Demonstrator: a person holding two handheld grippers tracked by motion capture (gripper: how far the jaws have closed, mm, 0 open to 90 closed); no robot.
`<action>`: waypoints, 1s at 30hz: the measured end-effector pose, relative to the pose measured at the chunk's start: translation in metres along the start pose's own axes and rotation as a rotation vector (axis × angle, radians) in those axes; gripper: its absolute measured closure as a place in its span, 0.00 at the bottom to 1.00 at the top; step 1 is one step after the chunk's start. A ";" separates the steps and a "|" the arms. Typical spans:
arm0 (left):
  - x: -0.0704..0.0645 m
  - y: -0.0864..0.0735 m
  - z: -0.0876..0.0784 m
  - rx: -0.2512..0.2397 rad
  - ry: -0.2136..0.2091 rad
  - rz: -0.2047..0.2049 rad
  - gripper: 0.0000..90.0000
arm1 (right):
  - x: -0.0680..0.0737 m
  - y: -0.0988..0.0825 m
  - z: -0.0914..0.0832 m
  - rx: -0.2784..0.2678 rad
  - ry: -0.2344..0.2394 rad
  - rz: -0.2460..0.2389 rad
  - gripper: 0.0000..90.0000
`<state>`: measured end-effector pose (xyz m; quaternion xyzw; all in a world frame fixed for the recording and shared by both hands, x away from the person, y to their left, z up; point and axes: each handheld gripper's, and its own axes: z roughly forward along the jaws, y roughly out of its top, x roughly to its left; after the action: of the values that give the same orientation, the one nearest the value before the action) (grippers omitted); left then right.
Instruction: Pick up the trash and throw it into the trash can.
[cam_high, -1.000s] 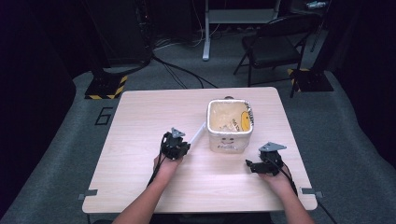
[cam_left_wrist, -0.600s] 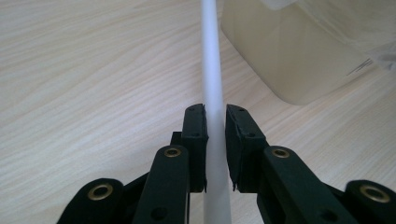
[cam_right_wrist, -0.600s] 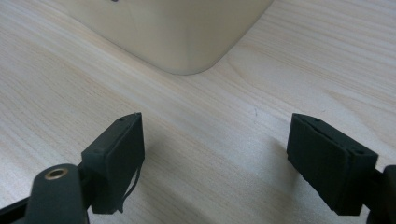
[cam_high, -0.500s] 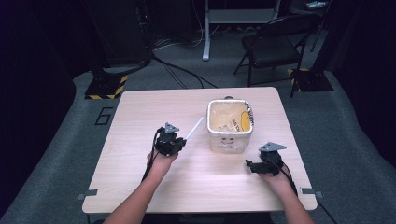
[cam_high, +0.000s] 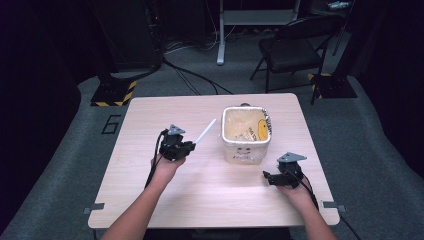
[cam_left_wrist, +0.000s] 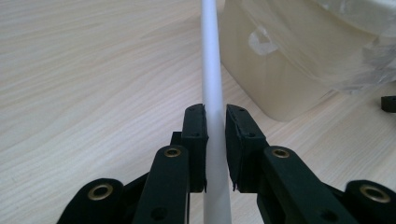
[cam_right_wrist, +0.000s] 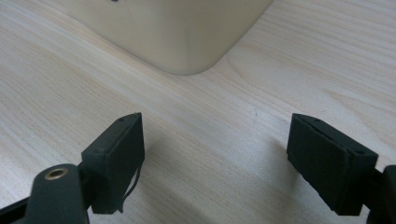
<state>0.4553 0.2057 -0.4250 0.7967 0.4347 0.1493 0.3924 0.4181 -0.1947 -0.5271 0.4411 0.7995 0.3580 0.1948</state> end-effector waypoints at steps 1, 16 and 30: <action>0.000 0.003 -0.003 -0.006 -0.003 -0.002 0.87 | 0.000 0.000 0.000 0.000 0.000 0.000 0.21; -0.001 0.020 -0.017 -0.025 -0.008 0.014 0.87 | 0.000 0.000 0.000 0.000 0.001 -0.001 0.21; -0.006 0.041 -0.026 -0.049 -0.023 0.032 0.87 | 0.000 0.000 0.000 0.000 0.000 0.000 0.21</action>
<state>0.4610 0.2010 -0.3766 0.7954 0.4134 0.1570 0.4145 0.4181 -0.1947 -0.5271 0.4410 0.7997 0.3580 0.1948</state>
